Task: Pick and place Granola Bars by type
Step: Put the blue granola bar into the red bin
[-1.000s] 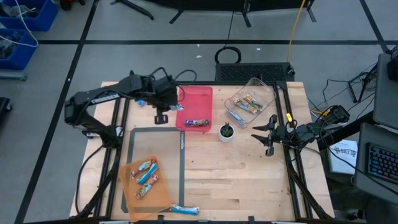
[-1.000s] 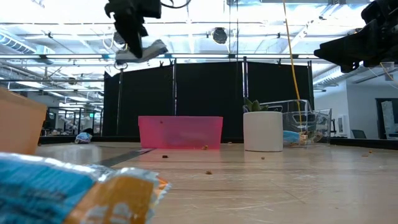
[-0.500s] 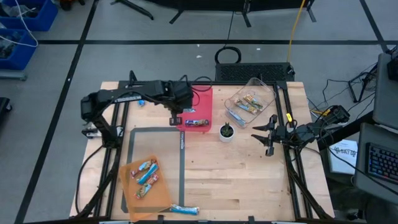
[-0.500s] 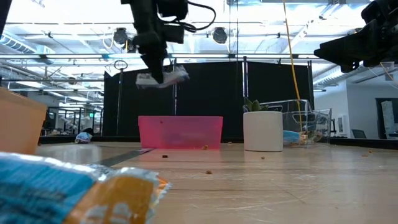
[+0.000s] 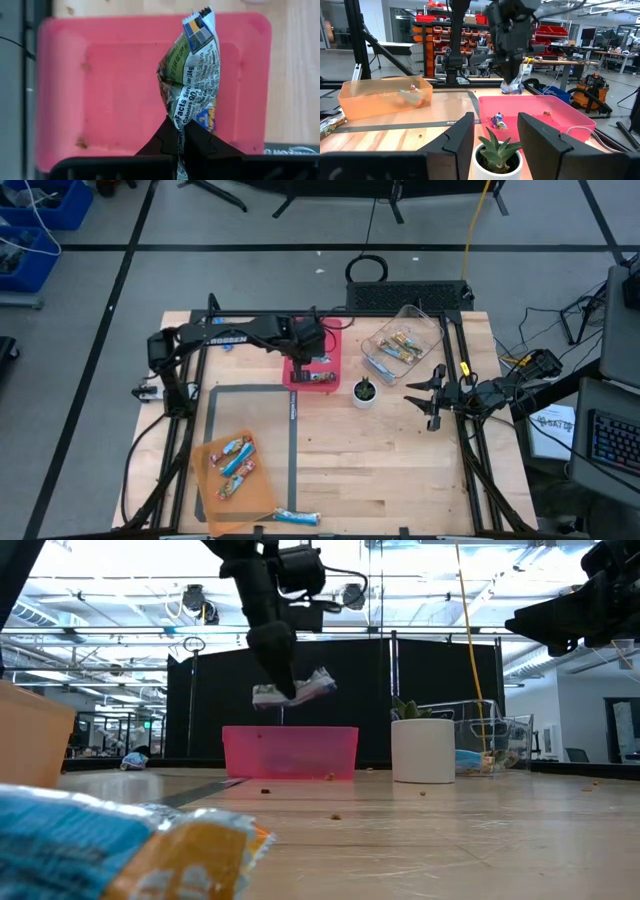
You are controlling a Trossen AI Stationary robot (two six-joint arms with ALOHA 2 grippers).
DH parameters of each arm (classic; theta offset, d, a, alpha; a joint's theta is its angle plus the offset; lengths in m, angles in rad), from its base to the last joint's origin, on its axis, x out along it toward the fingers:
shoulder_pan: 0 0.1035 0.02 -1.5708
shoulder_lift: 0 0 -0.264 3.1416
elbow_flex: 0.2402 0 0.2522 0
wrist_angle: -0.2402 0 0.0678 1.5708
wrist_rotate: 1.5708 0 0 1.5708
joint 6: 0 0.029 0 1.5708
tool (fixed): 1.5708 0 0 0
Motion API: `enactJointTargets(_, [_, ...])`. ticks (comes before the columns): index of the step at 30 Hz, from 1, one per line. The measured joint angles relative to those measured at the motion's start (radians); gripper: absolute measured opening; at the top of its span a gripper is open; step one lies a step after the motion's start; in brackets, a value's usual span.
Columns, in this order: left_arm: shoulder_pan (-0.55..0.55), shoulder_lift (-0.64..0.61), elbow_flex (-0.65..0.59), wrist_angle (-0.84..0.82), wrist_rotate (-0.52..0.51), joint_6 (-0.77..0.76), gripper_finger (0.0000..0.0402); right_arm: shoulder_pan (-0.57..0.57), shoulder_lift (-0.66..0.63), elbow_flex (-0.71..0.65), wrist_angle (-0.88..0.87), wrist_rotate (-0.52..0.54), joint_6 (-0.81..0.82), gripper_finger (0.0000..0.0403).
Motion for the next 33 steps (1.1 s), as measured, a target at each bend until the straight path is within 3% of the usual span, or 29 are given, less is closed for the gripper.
enactJointTargets(19, [0.032, 0.123, 0.000, 0.118, -0.031, 0.090, 0.0008, 0.000, 0.000, 0.000, 0.000, 0.000, 0.000, 0.0142])
enactJointTargets(33, [0.030, 0.244, 0.000, 0.117, -0.016, 0.020, 0.0008, 0.000, 0.000, 0.000, 0.000, 0.000, 0.000, 0.0142])
